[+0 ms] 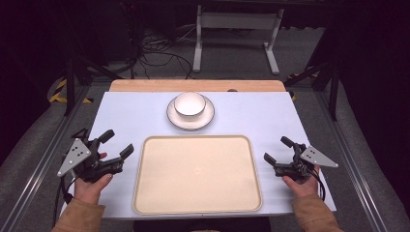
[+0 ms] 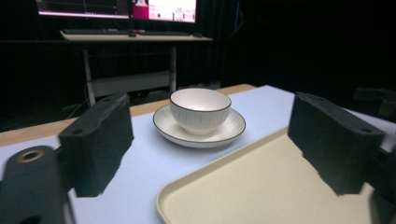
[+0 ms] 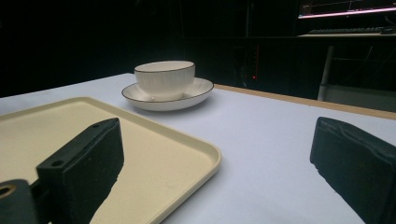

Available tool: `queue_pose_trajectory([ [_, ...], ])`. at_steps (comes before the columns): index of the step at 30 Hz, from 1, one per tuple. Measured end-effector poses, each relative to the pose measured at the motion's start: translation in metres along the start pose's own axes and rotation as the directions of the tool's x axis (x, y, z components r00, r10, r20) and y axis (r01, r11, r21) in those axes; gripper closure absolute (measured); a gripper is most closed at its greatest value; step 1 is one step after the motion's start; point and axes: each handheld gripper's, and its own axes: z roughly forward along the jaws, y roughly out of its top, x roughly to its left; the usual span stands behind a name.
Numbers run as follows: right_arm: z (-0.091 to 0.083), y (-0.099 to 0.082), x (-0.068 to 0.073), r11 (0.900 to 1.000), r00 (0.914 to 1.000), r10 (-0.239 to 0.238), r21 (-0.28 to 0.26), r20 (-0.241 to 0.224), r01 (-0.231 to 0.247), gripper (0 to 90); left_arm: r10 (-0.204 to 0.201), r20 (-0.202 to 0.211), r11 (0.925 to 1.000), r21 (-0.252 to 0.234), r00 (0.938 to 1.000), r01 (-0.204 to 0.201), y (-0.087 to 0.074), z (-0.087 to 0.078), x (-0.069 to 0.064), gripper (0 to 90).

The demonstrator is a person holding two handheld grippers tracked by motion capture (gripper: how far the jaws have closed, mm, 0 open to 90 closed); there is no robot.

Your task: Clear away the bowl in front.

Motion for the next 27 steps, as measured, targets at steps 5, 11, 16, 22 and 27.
queue_pose_trajectory([
  [5,0.0,0.0,0.0,1.0,1.0,-0.003,0.001,-0.004,0.003,3.6,0.007,0.011,0.9999,-0.015,0.9999,-0.007,0.008,0.002,0.0,18.1],
  [11,0.0,0.0,0.0,1.0,0.9999,-0.007,0.002,-0.008,0.007,4.0,0.014,0.032,0.9999,0.009,0.9994,-0.014,0.012,0.013,0.001,19.6],
  [16,0.0,0.0,0.0,1.0,0.9999,-0.009,0.004,-0.009,0.009,4.2,0.032,0.06,0.9994,0.013,0.9977,-0.033,0.018,0.029,-0.001,22.1],
  [22,0.0,0.0,0.0,1.0,1.0,-0.002,0.002,-0.009,0.002,4.4,0.041,0.09,0.999,0.014,0.9951,-0.042,0.026,0.049,-0.003,22.0],
  [27,0.0,0.0,0.0,1.0,1.0,0.001,0.001,-0.004,-0.001,4.4,0.03,0.116,0.9995,0.005,0.9928,-0.03,0.034,0.073,-0.003,21.9],
])
